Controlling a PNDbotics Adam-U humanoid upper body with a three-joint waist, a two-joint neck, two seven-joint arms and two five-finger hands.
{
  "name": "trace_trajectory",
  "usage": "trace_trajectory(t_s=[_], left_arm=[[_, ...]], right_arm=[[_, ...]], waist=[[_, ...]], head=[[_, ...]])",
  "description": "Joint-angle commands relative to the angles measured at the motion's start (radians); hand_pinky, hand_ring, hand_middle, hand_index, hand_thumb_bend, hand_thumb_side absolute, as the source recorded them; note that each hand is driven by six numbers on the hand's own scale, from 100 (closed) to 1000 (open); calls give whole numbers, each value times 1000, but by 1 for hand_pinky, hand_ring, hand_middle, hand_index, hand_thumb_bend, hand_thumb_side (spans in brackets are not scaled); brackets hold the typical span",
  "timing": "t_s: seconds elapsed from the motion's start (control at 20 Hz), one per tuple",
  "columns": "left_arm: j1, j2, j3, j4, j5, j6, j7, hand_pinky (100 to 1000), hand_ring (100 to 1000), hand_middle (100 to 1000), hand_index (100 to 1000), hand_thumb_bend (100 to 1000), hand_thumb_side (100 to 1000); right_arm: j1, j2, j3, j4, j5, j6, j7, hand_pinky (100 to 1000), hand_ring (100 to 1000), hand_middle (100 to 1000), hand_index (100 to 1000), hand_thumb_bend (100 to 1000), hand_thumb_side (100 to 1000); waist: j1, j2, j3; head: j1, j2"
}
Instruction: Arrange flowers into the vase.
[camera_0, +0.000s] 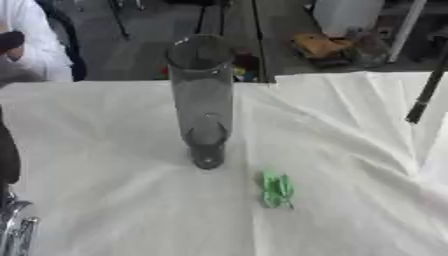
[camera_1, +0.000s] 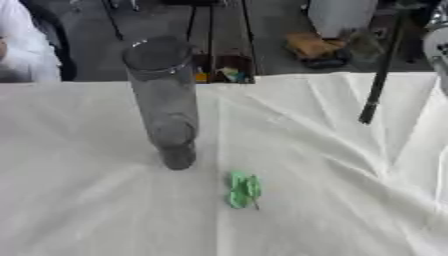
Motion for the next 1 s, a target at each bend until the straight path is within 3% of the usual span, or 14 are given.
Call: trace_trajectory(t_s=[0.05, 1.0], left_arm=[[-14, 19, -4, -15, 4, 1, -6, 728, 800, 877, 937, 156, 1000], [-23, 24, -18, -15, 13, 1, -19, 729, 799, 878, 937, 135, 1000]], right_arm=[[-38, -9, -10, 14, -10, -15, -11, 100, 100, 100, 100, 100, 654], [-174, 40, 6, 53, -56, -137, -58, 100, 100, 100, 100, 100, 624]], waist=[[-4, -18, 4], [-21, 2, 54]], head=[[-6, -16], [-58, -46]])
